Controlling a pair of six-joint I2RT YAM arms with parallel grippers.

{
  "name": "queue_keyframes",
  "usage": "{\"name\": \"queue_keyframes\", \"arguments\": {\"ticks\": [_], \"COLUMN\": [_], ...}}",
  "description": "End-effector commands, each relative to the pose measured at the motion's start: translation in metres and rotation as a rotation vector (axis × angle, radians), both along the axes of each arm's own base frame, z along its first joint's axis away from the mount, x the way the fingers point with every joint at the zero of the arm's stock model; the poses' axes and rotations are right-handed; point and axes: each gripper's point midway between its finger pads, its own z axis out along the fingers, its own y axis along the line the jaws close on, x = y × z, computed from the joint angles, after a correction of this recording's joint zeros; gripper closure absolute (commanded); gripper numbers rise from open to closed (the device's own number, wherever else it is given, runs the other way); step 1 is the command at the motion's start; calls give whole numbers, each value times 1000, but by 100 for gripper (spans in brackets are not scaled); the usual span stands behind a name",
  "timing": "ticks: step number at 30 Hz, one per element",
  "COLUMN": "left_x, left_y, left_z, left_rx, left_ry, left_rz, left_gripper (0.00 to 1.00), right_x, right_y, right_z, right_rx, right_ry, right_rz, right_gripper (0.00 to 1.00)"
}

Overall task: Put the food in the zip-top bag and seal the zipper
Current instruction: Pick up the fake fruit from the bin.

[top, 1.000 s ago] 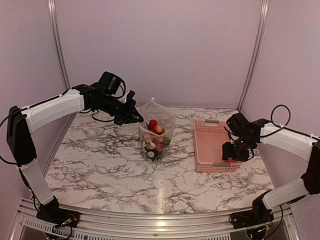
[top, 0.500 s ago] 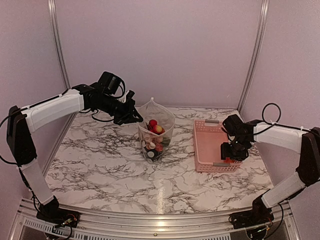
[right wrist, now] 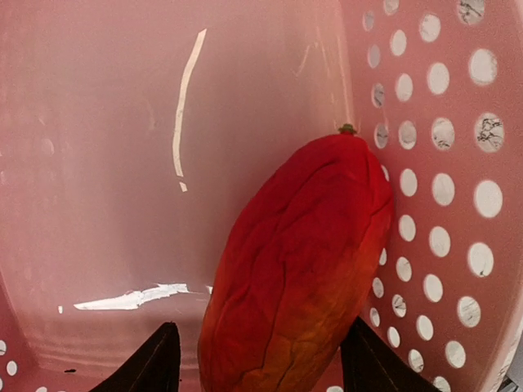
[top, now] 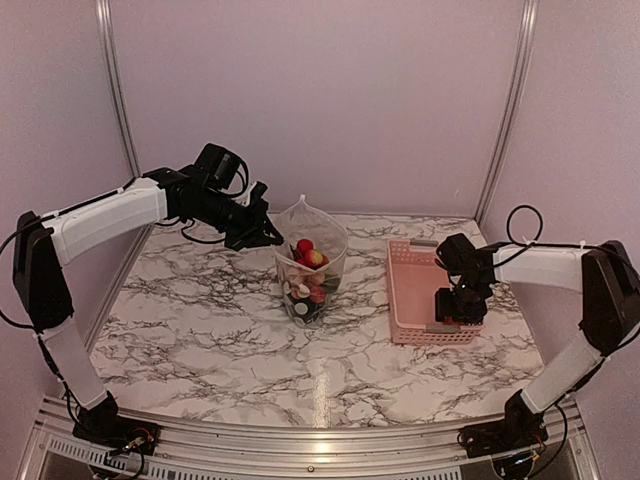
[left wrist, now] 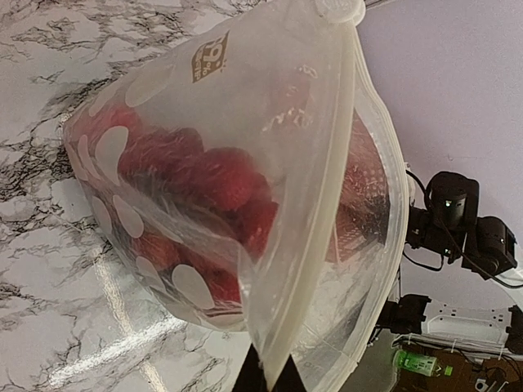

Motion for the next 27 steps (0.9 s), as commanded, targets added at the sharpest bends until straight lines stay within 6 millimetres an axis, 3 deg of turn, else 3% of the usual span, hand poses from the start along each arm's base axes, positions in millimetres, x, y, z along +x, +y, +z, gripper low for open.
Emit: {"name": "queue_keyframes", "arguments": {"ticks": [1, 18, 27], "left_x": [-3, -6, -7], "left_y": [4, 10, 10], "left_z": [2, -2, -2], "left_rx": [8, 17, 14], "left_ry": [12, 20, 24], "left_rz": [-9, 13, 19], "left_gripper": [100, 100, 100], "right_x": [16, 46, 63], "right_y": [7, 7, 27], "right_z": [2, -5, -3], "right_rx": [38, 7, 86], "right_ry": [-40, -74, -99], "right_rz": [-4, -5, 65], "right_gripper": [36, 27, 41]}}
